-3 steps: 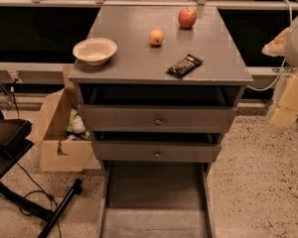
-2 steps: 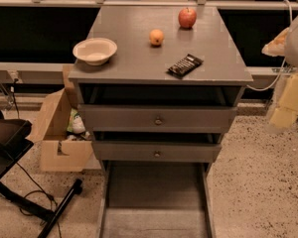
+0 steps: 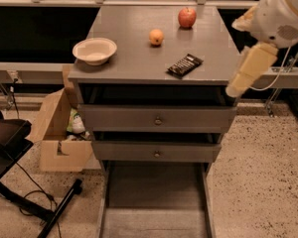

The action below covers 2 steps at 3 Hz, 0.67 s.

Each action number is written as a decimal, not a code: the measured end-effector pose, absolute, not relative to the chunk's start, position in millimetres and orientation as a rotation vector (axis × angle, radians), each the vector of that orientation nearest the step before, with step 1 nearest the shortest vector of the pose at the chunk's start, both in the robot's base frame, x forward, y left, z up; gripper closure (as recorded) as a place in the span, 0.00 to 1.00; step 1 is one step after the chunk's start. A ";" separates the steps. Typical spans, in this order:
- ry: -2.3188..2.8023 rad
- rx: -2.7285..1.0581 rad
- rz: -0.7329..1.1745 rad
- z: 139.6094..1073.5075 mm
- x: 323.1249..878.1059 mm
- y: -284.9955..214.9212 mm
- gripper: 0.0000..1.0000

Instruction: Place orange into bottom drawer

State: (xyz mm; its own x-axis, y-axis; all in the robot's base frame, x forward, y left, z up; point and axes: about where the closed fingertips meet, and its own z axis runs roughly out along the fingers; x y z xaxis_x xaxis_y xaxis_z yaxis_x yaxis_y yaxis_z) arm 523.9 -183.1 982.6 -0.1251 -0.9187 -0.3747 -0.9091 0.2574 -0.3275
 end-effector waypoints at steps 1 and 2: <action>1.961 -1.555 0.044 980.3 611.2 -162.4 0.00; 1.924 -1.436 0.020 990.4 678.1 -141.4 0.00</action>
Offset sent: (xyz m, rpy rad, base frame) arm 0.2472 0.0617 0.0289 0.2564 -0.2751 -0.1862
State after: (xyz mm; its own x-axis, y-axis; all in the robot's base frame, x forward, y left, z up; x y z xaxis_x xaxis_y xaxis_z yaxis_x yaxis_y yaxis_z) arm 678.1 -141.4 990.4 -0.1161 -0.8274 -0.5495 -0.8386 0.3782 -0.3921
